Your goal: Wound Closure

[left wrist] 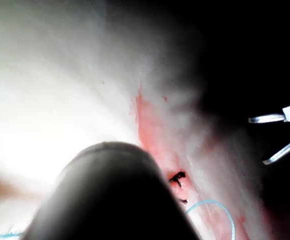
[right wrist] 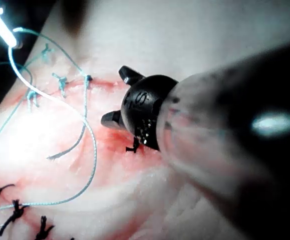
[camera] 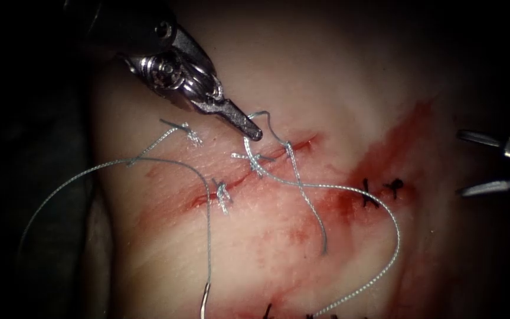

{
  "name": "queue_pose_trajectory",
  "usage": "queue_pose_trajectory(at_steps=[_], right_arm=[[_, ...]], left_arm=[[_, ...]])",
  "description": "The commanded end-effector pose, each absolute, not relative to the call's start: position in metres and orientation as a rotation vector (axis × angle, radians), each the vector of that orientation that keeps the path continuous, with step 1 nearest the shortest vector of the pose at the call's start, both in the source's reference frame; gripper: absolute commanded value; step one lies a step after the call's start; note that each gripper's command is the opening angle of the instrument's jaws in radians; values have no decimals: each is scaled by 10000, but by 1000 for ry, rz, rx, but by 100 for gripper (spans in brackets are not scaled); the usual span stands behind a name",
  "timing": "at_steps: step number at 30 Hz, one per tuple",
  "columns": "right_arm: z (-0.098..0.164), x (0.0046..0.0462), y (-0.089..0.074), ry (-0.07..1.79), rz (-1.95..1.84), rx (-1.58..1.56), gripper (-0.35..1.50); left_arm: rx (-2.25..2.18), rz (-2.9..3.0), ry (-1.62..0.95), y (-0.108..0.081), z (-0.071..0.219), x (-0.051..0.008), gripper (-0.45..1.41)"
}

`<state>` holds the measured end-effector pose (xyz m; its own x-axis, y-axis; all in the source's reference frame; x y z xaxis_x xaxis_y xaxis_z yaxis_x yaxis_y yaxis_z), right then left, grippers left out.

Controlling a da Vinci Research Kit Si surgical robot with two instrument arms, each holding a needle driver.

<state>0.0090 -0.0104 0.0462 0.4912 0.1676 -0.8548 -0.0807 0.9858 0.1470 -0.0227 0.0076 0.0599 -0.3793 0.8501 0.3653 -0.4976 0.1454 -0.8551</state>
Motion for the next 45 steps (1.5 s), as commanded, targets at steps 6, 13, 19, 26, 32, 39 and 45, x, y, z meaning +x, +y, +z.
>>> queue_pose_trajectory(at_steps=[6,13,19,26,32,39,45], right_arm=[[487,160,-86,1051,122,10,118],[521,213,-99,1086,84,41,123],[541,237,-111,1082,96,40,110],[548,258,-109,1072,113,30,110],[552,279,-112,1064,134,29,110],[558,296,-118,1070,156,27,107],[563,303,-120,1066,166,27,100]], left_arm=[[-412,1497,-1287,73,606,-237,-45],[-414,1495,-1295,72,605,-239,-45],[-408,1492,-1300,71,605,-238,-45],[-402,1481,-1308,70,604,-239,-45],[-406,1478,-1315,71,603,-239,-45],[-408,1476,-1318,71,602,-239,-45],[-412,1468,-1323,71,599,-243,-45]])
